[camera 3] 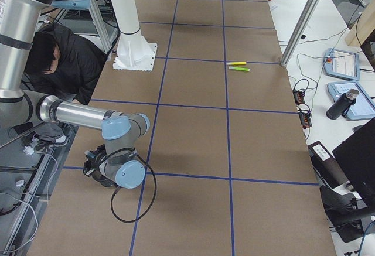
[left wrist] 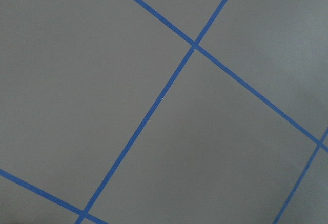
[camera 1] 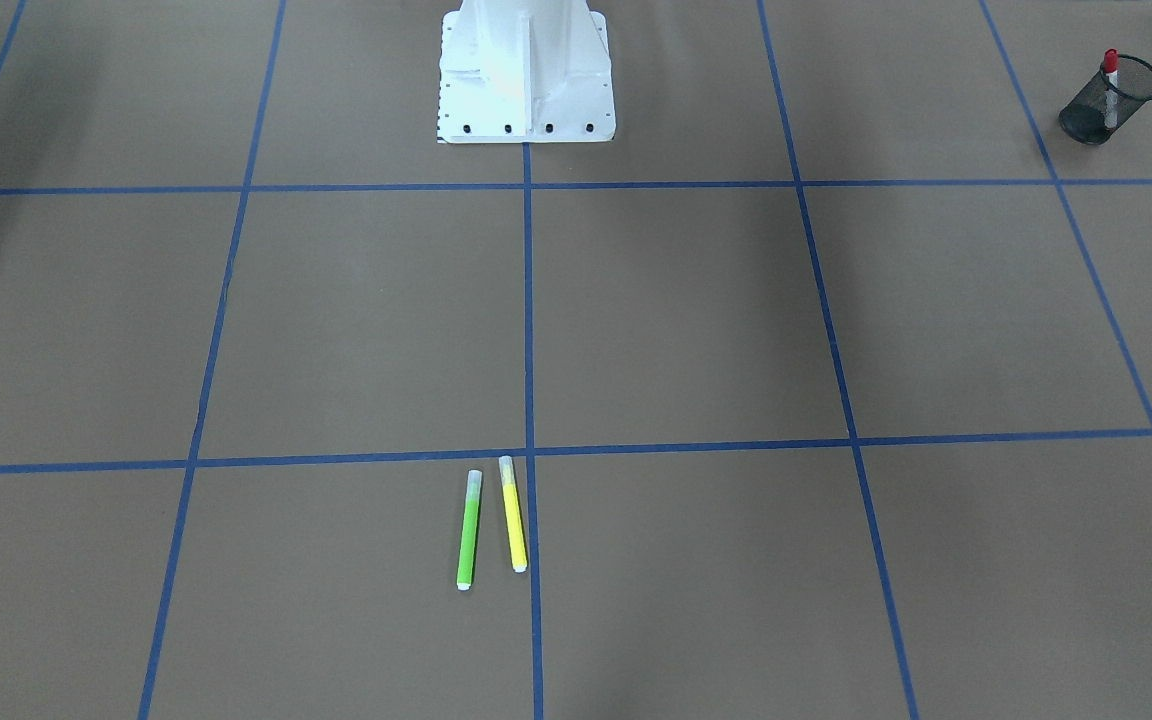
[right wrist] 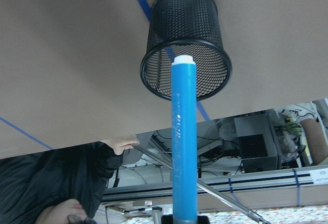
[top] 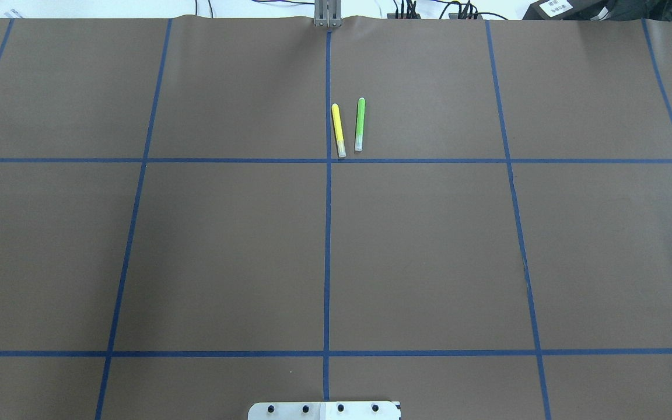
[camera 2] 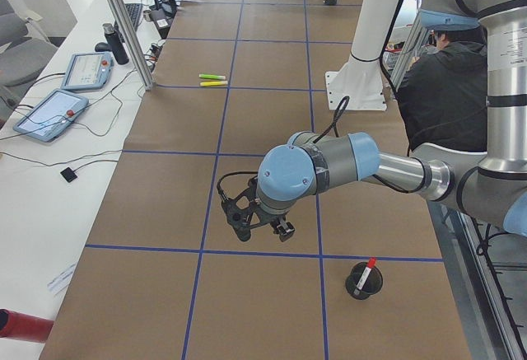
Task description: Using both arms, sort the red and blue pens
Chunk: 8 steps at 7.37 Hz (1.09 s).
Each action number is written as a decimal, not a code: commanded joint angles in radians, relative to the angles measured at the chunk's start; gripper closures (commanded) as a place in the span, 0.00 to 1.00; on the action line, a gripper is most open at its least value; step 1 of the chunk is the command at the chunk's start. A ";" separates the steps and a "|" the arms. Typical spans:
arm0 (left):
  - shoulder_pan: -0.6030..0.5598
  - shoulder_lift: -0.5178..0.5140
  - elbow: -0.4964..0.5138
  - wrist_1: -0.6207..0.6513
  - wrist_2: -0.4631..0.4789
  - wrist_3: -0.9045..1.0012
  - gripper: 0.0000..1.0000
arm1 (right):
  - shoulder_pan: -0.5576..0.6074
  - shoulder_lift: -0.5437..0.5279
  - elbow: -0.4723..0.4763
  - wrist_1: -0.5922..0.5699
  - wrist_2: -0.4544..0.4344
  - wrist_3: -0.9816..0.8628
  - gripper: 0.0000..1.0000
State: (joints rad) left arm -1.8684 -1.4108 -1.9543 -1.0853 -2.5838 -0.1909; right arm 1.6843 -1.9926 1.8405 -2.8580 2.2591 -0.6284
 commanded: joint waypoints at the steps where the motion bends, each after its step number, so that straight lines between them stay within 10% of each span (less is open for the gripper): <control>1: 0.000 0.001 -0.003 -0.001 0.001 0.001 0.00 | 0.000 -0.017 -0.071 -0.024 0.052 -0.005 1.00; 5: 0.000 -0.007 -0.005 -0.001 0.001 0.002 0.00 | 0.000 -0.014 -0.139 -0.020 0.091 -0.002 0.94; 7: 0.000 -0.007 -0.006 -0.001 0.001 0.001 0.00 | 0.000 -0.014 -0.142 -0.018 0.091 -0.049 0.02; 8: 0.000 -0.007 -0.005 -0.001 0.001 0.001 0.00 | 0.000 -0.008 -0.151 -0.017 0.089 -0.050 0.00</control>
State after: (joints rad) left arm -1.8684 -1.4174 -1.9595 -1.0861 -2.5832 -0.1901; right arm 1.6843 -2.0048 1.6972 -2.8761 2.3492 -0.6644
